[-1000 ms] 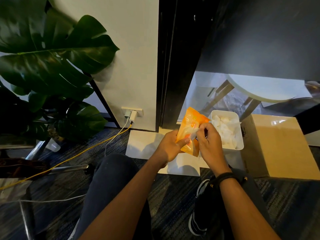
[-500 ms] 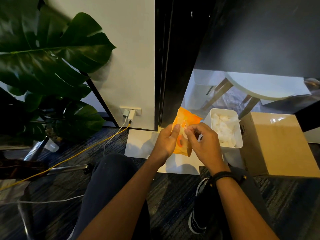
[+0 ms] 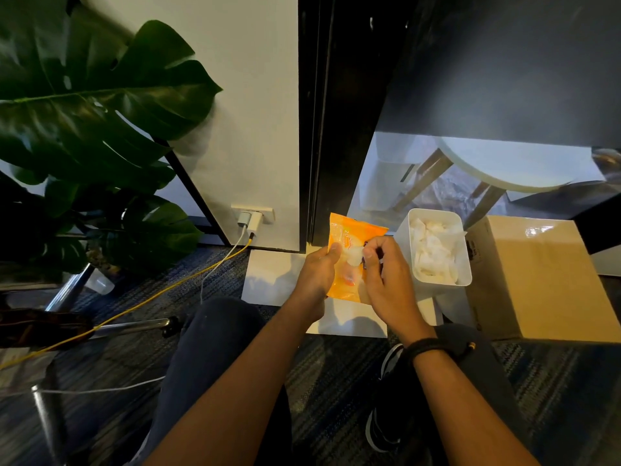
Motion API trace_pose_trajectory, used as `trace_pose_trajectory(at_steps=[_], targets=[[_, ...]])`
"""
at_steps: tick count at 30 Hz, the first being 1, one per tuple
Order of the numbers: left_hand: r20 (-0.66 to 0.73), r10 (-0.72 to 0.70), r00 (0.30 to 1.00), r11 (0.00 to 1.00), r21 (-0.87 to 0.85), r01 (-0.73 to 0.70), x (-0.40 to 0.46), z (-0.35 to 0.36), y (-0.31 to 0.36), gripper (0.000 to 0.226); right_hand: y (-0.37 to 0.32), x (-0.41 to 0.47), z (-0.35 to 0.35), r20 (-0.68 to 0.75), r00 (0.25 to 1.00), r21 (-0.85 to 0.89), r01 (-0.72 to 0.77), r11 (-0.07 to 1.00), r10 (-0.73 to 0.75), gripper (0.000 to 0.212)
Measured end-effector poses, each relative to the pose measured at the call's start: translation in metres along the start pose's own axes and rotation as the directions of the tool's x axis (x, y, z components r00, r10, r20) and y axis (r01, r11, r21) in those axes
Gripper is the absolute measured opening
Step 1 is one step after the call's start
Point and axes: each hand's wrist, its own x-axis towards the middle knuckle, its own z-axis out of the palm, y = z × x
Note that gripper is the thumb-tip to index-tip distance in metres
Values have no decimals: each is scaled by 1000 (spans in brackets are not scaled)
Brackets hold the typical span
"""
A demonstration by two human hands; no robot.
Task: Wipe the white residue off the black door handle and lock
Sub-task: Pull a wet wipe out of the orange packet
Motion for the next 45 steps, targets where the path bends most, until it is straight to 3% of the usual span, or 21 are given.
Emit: trace_pose_trajectory(at_steps=[5,8,13,20,23,27,32,35,39,45], targets=[[-7,192,981,968,167,-188,1,-1,0,41,-4,4,-11,-49,999,-61,-1,998,-2,14],[-6,214,977,956,205,-209,1,0,-4,42,-2,4,-15,-51,998,-178,35,983,-45,14],[-31,86,996,985,152,-81,0,-1,-2,36,-3,-1,-8,-20,988,-227,146,963,-154,10],[27,-100,995,983,158,94,-6,0,13,30,-6,-5,-1,-113,978,-39,173,984,-176,12],[8,-2,1000,987,160,1,-6,0,13,37,-9,-5,-1,-158,974,-22,164,986,-165,10],[-5,184,983,979,95,-183,-7,-4,11,24,-7,1,-13,-98,984,-172,132,976,-150,6],[-49,222,974,956,209,-208,-4,-6,5,24,-1,4,-16,23,987,-319,156,935,-157,8],[-134,169,976,971,190,-143,-5,-6,6,29,-4,4,-14,56,973,-348,228,909,-223,9],[-155,110,982,981,175,-82,-5,-6,6,33,-5,1,-5,63,963,-203,268,942,-261,10],[-117,125,985,978,184,-102,-6,-2,7,39,-8,-3,5,-65,998,125,22,992,-14,12]])
